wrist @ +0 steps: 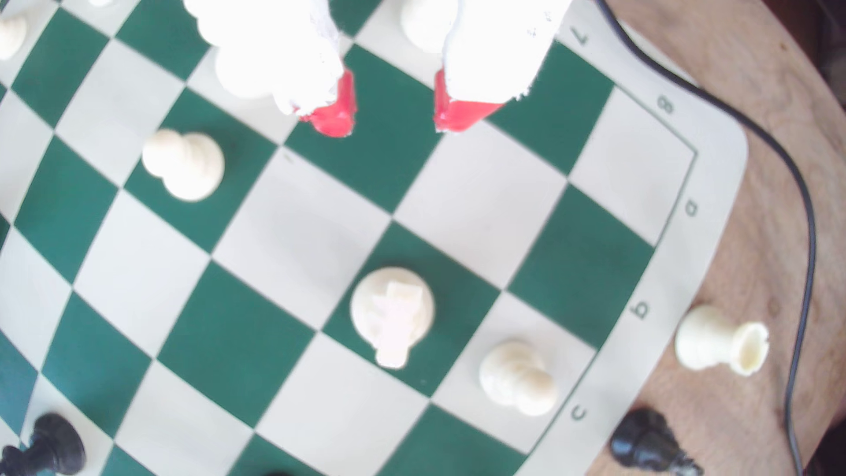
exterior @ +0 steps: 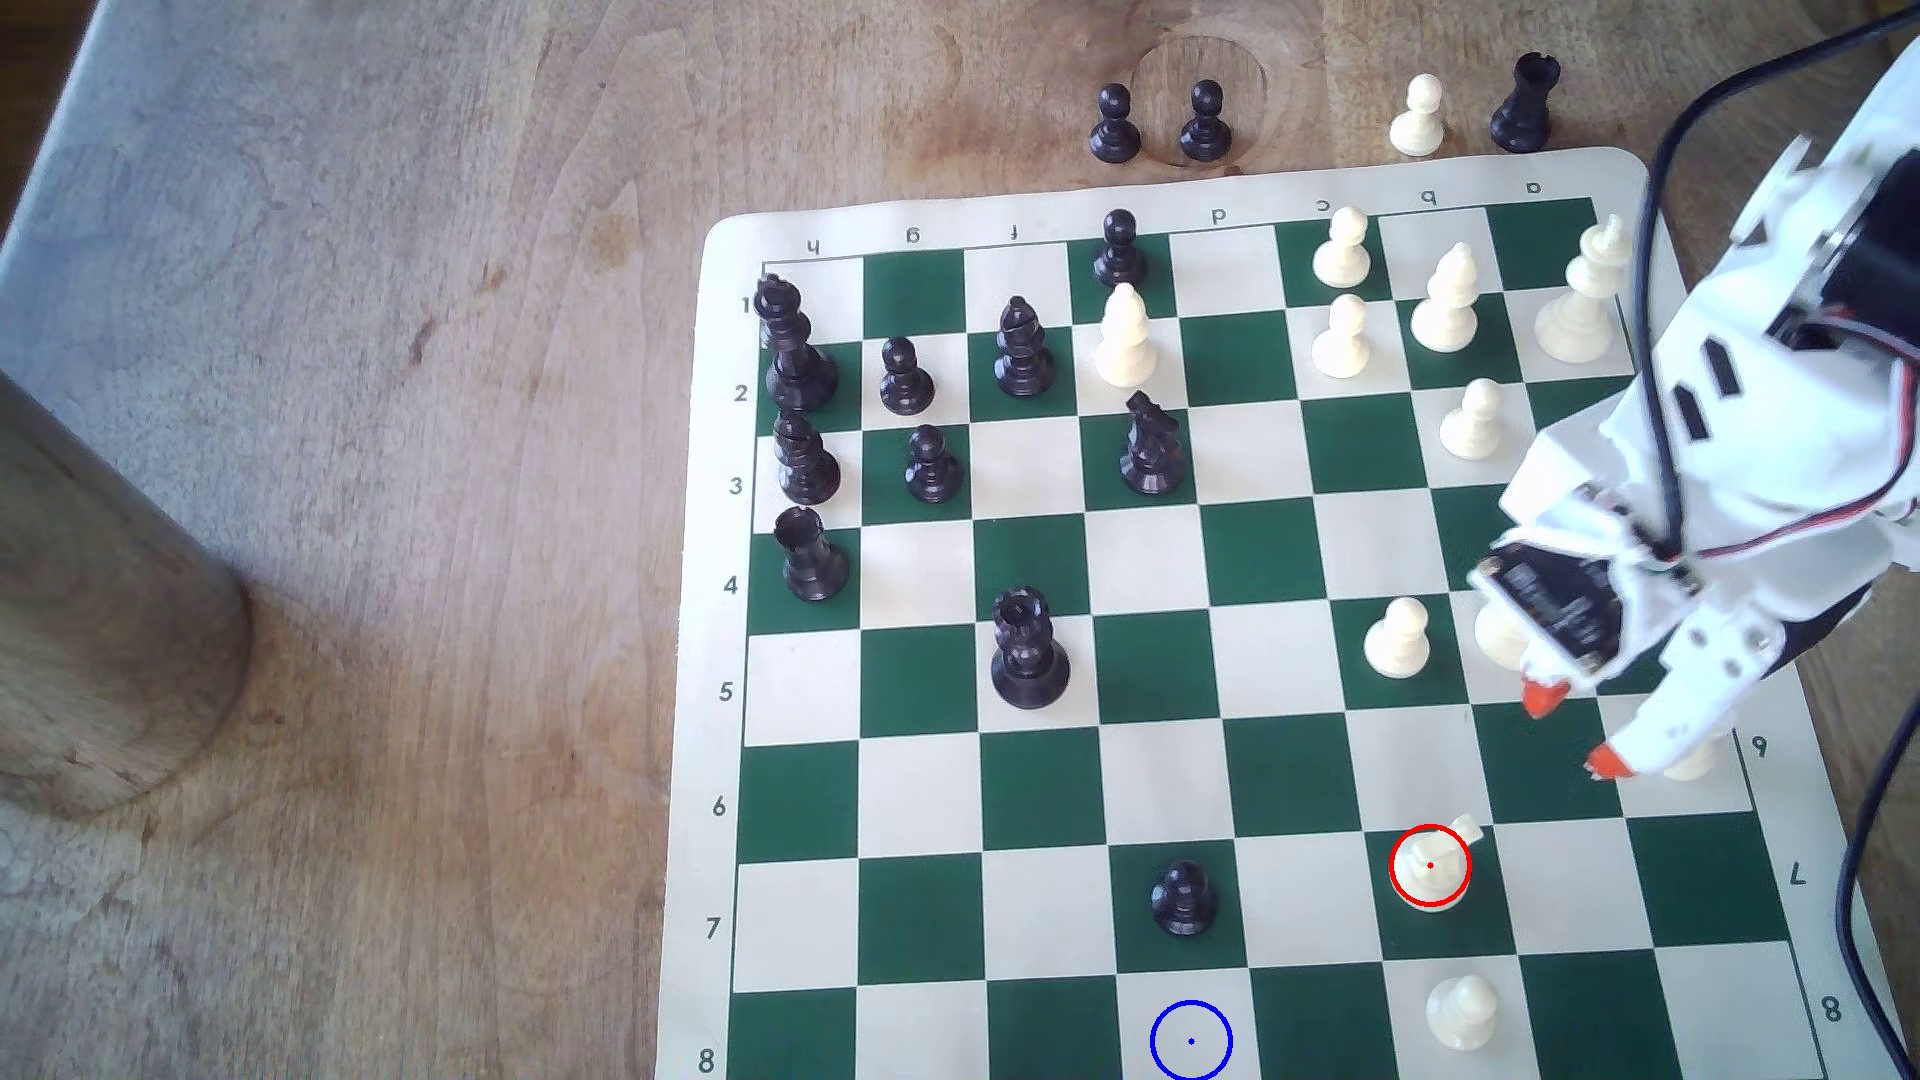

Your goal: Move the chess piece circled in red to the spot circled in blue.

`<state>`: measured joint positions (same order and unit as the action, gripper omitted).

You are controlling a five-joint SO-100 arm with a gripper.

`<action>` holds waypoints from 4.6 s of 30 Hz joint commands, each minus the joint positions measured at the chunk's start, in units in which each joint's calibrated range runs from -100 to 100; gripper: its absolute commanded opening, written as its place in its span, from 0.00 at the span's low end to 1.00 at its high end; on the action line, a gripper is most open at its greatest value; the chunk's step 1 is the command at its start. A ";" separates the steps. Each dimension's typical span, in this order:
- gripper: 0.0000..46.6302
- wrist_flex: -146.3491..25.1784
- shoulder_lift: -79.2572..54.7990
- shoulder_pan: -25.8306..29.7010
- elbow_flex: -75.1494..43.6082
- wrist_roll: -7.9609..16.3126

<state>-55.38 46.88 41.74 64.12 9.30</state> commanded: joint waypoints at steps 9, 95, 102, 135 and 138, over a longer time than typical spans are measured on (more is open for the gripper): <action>0.26 7.14 -10.46 0.07 -10.99 5.57; 0.02 14.10 -61.65 -6.43 -62.67 3.32; 0.24 11.15 -61.48 -5.88 -63.31 2.98; 0.31 -4.41 -0.61 -13.07 -13.17 1.56; 0.29 -6.78 5.50 -15.26 -9.45 1.07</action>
<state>-59.60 40.76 29.72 51.83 10.96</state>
